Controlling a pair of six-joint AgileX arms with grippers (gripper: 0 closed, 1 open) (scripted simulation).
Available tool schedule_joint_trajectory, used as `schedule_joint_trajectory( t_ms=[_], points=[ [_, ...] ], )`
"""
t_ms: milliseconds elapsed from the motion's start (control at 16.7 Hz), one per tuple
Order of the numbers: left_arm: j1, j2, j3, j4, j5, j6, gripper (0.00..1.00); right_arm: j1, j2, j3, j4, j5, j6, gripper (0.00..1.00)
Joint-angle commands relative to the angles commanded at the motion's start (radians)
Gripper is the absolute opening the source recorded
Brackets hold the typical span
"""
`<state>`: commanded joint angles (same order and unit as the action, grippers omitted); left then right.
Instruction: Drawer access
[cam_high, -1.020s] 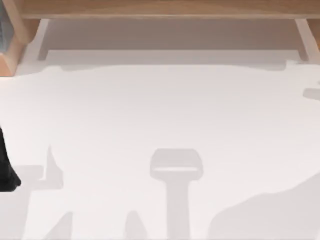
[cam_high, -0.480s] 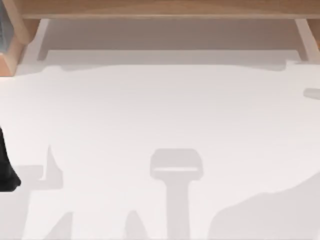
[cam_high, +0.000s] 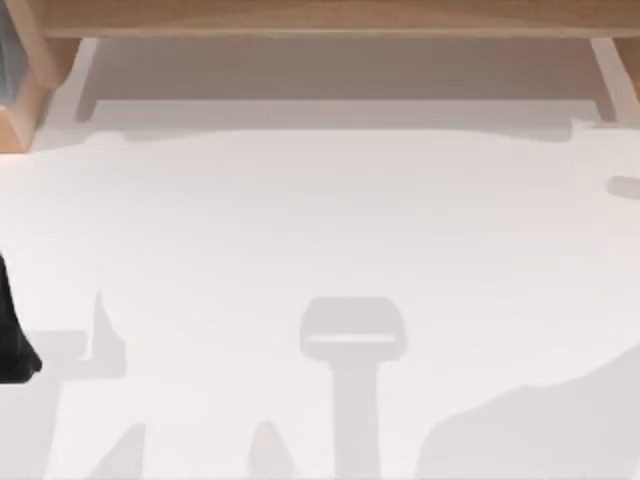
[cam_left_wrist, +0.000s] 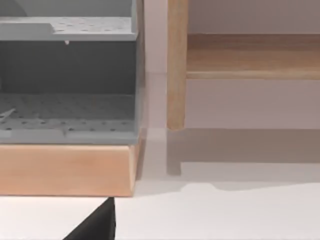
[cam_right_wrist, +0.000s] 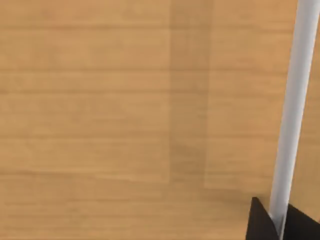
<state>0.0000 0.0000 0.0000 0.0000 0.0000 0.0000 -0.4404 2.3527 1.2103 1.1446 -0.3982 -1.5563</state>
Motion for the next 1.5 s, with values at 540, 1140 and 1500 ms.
schedule_joint_trajectory(
  t_ms=[540,1140,1500],
  points=[
    [0.0,0.0,0.0,0.0,0.0,0.0,1.0,-0.064,-0.12,-0.272,0.151,-0.066,0.002,0.0],
    [0.0,0.0,0.0,0.0,0.0,0.0,1.0,-0.111,-0.175,-0.414,0.233,-0.116,0.004,0.0],
    [0.0,0.0,0.0,0.0,0.0,0.0,1.0,-0.15,-0.218,-0.515,0.296,-0.155,0.003,0.0]
  ],
)
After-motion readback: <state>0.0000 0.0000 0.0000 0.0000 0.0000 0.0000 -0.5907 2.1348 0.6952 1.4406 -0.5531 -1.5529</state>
